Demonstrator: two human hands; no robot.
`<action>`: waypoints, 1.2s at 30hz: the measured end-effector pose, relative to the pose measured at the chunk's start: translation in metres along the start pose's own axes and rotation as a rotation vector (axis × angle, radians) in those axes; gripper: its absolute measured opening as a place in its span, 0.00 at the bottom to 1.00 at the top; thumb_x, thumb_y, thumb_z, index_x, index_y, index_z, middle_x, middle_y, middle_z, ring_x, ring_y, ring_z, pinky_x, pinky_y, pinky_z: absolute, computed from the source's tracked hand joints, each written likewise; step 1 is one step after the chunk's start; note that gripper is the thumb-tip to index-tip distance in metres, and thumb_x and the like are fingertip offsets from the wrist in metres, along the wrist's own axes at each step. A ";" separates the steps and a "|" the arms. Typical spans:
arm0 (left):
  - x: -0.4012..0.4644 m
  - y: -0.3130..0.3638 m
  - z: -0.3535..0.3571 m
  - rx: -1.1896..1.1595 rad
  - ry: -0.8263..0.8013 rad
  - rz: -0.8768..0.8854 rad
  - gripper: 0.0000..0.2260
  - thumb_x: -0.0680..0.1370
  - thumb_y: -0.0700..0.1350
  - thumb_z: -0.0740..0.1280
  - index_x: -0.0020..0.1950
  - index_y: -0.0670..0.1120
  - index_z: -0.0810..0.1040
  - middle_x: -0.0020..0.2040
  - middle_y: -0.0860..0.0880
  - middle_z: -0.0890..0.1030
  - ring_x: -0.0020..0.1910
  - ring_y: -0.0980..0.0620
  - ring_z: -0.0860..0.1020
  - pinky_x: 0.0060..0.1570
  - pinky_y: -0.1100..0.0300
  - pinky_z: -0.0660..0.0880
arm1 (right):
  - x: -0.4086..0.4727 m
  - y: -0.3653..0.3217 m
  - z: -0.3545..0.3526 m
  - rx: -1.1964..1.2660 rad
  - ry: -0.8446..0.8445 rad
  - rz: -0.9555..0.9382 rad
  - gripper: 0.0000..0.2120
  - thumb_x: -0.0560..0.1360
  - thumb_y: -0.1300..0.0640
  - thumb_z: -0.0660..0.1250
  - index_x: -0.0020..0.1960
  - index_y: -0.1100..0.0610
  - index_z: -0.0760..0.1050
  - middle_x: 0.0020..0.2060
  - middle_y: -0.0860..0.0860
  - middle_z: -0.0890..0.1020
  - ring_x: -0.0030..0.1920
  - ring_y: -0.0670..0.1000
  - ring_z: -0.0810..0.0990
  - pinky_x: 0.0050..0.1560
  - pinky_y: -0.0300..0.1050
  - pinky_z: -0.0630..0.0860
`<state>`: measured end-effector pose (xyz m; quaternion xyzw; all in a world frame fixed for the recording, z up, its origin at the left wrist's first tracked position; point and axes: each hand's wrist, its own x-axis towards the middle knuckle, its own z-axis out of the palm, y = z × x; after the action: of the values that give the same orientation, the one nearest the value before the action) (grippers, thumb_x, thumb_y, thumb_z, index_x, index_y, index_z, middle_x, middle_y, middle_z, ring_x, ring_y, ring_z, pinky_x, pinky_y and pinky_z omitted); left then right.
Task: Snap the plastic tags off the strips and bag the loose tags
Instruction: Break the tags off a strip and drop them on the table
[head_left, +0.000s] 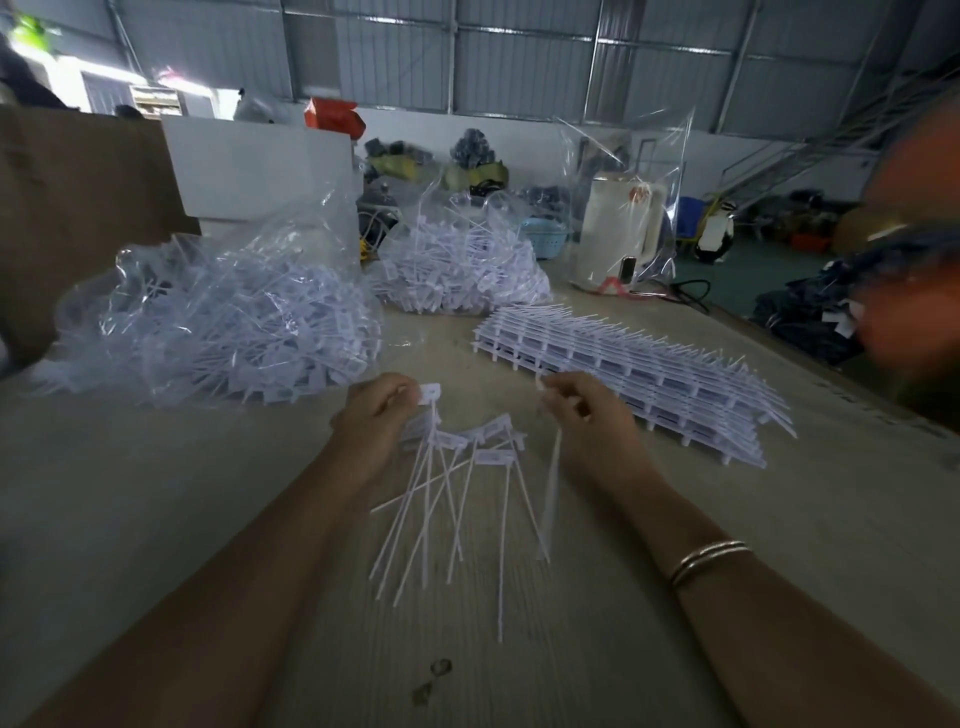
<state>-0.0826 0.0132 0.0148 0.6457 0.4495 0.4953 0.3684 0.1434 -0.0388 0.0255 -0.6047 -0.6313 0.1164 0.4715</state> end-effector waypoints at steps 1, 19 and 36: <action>0.004 -0.003 0.004 0.174 -0.012 0.008 0.07 0.75 0.51 0.63 0.43 0.51 0.77 0.49 0.45 0.78 0.54 0.43 0.76 0.58 0.46 0.71 | 0.000 -0.001 0.004 -0.059 -0.032 -0.036 0.07 0.77 0.47 0.62 0.53 0.46 0.76 0.45 0.44 0.78 0.41 0.39 0.74 0.40 0.35 0.70; -0.034 0.038 0.028 0.988 -0.394 -0.011 0.30 0.66 0.70 0.60 0.61 0.55 0.75 0.59 0.51 0.78 0.54 0.50 0.77 0.54 0.54 0.75 | -0.022 -0.039 0.028 0.001 -0.464 0.135 0.25 0.82 0.47 0.49 0.48 0.63 0.79 0.43 0.58 0.81 0.45 0.54 0.80 0.44 0.38 0.71; 0.068 0.008 0.016 1.023 -0.336 0.028 0.20 0.77 0.55 0.63 0.64 0.46 0.67 0.57 0.46 0.77 0.54 0.45 0.76 0.53 0.52 0.73 | 0.003 0.009 0.004 0.110 -0.118 0.244 0.26 0.82 0.47 0.47 0.37 0.50 0.80 0.30 0.48 0.79 0.30 0.44 0.75 0.38 0.39 0.71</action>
<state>-0.0582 0.0747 0.0399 0.8188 0.5598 0.1077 0.0669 0.1466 -0.0318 0.0184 -0.6423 -0.5723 0.2426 0.4484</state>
